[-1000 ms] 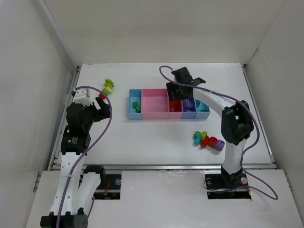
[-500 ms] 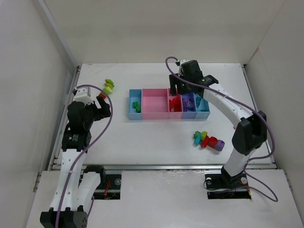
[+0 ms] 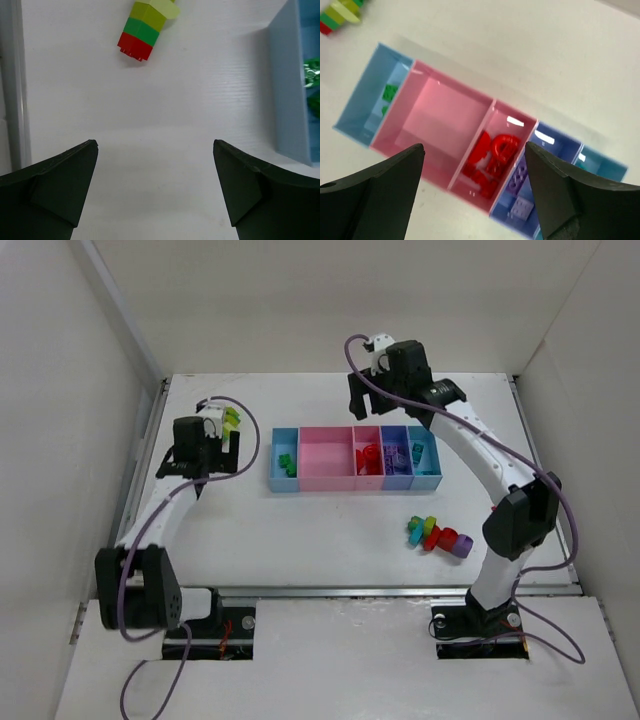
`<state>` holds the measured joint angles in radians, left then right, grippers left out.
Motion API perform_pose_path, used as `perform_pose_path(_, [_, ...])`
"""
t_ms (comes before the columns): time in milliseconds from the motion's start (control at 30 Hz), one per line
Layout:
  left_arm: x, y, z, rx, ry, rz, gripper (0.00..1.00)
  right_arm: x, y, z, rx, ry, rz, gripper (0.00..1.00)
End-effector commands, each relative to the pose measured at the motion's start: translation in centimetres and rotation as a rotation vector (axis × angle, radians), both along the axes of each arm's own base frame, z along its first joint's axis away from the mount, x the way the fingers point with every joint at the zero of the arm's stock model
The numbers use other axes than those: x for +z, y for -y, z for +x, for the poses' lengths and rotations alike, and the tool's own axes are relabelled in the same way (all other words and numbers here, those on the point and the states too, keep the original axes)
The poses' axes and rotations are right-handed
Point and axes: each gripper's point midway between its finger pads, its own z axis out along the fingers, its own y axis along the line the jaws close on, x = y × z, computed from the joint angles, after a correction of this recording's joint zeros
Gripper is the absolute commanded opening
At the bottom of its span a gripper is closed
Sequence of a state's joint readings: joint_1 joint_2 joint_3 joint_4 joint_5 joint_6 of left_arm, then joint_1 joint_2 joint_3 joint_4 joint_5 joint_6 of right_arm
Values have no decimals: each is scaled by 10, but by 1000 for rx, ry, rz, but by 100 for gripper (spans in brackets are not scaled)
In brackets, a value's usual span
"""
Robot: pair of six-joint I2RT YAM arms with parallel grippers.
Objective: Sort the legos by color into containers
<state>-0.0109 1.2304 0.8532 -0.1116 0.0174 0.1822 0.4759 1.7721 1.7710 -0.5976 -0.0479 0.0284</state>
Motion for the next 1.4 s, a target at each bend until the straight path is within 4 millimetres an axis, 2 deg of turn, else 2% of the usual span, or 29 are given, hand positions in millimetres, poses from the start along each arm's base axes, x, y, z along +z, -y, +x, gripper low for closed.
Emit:
perform_pose_path(0, [12, -21, 35, -21, 25, 169, 99, 14, -6, 26, 45, 66, 8, 87])
perform_pose_path(33, [6, -25, 41, -19, 11, 190, 99, 21, -11, 30, 58, 78, 22, 87])
perform_pose_path(100, [-26, -33, 60, 4, -76, 225, 99, 10, -10, 42, 71, 62, 24, 87])
perform_pose_path(133, [-15, -29, 67, -2, -48, 225, 99, 10, -12, 41, 79, 60, 28, 88])
perform_pose_path(167, [-34, -29, 75, -7, -95, 226, 99, 7, -8, 47, 68, 62, 29, 88])
perform_pose_path(200, [-28, -25, 88, -21, -79, 234, 99, 7, -10, 46, 81, 59, 36, 88])
perform_pose_path(233, [-33, -25, 94, -22, -89, 234, 99, 9, -3, 51, 71, 66, 46, 88])
perform_pose_path(267, [-48, -28, 104, -27, -110, 260, 99, 4, -3, 53, 71, 57, 43, 88])
perform_pose_path(300, [-44, -27, 115, -24, -96, 288, 99, 4, 1, 55, 69, 54, 49, 88])
perform_pose_path(367, [-52, -28, 125, -50, -111, 344, 99, -1, 7, 59, 61, 44, 50, 88])
perform_pose_path(400, [-64, -31, 130, -51, -132, 362, 99, -1, 14, 62, 48, 44, 50, 88])
perform_pose_path(467, [-61, -38, 143, -25, -114, 406, 99, -1, 19, 64, 44, 42, 56, 88])
perform_pose_path(600, [-72, -45, 160, -47, -113, 480, 99, -5, 27, 69, 32, 32, 58, 88])
perform_pose_path(633, [-81, -45, 162, -58, -132, 488, 96, -10, 32, 72, 22, 24, 55, 88])
perform_pose_path(667, [-78, -45, 169, -63, -122, 498, 89, -10, 32, 72, 22, 24, 55, 88])
perform_pose_path(733, [-83, -45, 172, -66, -134, 498, 74, -6, 31, 73, 22, 33, 57, 88])
perform_pose_path(767, [-88, -45, 171, -68, -143, 498, 67, -11, 31, 74, 22, 24, 55, 89])
perform_pose_path(800, [-88, -45, 171, -74, -144, 505, 55, -11, 31, 74, 22, 24, 55, 89])
perform_pose_path(867, [-82, -44, 173, -88, -132, 507, 43, -6, 30, 76, 18, 37, 67, 89])
perform_pose_path(900, [-86, -40, 168, -124, -145, 501, 37, -6, 30, 76, 18, 37, 67, 97])
perform_pose_path(1067, [-92, -32, 146, -198, -171, 488, 0, -12, 25, 79, 0, 27, 113, 100])
perform_pose_path(1167, [-82, -30, 140, -225, -152, 468, 0, -15, 23, 74, -6, 17, 145, 100])
perform_pose_path(1200, [-78, -26, 139, -239, -140, 457, 0, -8, 24, 72, -4, 39, 152, 100])
perform_pose_path(1233, [-64, -23, 137, -264, -106, 426, 0, -12, 19, 69, 4, 30, 149, 100])
perform_pose_path(1267, [-52, -21, 138, -279, -74, 406, 0, -3, 21, 69, -5, 55, 151, 100])
perform_pose_path(1300, [-40, -14, 137, -307, -44, 385, 0, -3, 17, 68, -2, 57, 147, 100])
perform_pose_path(1333, [-19, -11, 131, -330, -4, 359, 0, 8, 14, 60, 46, 91, 118, 100])
perform_pose_path(1367, [-6, 6, 127, -419, 39, 299, 0, 10, 13, 56, 88, 110, 98, 100])
